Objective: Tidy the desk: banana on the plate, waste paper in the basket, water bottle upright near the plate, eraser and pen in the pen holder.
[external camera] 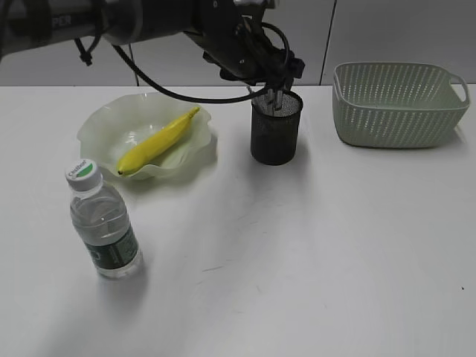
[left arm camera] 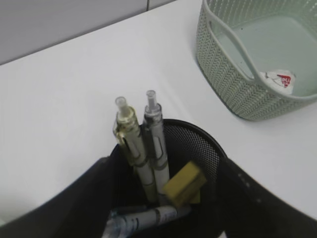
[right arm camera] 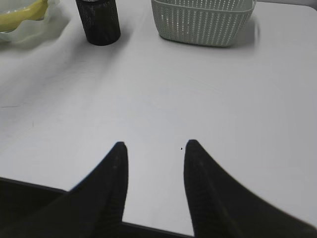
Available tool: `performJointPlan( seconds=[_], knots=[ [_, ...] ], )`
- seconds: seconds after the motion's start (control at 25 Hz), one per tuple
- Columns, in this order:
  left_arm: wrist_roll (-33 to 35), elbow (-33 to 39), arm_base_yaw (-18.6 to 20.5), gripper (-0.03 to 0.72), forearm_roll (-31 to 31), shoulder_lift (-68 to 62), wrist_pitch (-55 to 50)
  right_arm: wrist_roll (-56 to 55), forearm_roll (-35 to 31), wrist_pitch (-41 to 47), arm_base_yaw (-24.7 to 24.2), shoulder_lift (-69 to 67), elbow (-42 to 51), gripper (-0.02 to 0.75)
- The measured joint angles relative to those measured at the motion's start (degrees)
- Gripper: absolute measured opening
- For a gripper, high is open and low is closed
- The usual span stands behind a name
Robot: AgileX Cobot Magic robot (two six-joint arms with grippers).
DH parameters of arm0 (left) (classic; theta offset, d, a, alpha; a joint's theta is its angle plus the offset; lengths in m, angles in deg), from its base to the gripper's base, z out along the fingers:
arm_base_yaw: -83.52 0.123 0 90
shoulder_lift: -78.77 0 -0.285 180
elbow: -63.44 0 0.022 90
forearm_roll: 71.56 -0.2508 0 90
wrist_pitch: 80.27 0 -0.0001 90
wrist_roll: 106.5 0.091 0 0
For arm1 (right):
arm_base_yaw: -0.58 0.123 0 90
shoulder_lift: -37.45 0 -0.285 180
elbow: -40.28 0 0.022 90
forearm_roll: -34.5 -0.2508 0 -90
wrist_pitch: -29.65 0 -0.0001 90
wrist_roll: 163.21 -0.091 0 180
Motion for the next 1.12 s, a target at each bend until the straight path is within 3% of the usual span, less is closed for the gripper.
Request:
performJointPlan(
  seconds=[0.16,0.4,0.56,0.68,0.88,0.96,1.12],
  knots=[
    [0.0,0.0,0.0,0.494,-0.11,3.7,-2.5,0.0,0.0,0.0,0.0,0.0,0.0,0.309],
    [1.39,3.59,0.0,0.398,-5.78,15.27,-10.07,0.0,0.0,0.0,0.0,0.0,0.0,0.309],
    [2.8,19.3,-0.75,0.388,-8.16,30.62,-8.99,0.0,0.0,0.0,0.0,0.0,0.0,0.308],
    [2.44,36.13,-2.28,0.386,-10.79,46.17,-8.25,0.0,0.0,0.0,0.0,0.0,0.0,0.308],
    [-4.16,59.74,-2.87,0.385,-14.62,73.3,-13.45,0.0,0.0,0.0,0.0,0.0,0.0,0.308],
    [-5.69,67.02,-2.87,0.385,-15.32,85.01,-15.91,0.0,0.0,0.0,0.0,0.0,0.0,0.308],
    [-6.58,74.89,-2.9,0.383,-16.11,103.91,-19.33,0.0,-0.06,0.0,0.0,0.0,0.0,0.308]
  ],
)
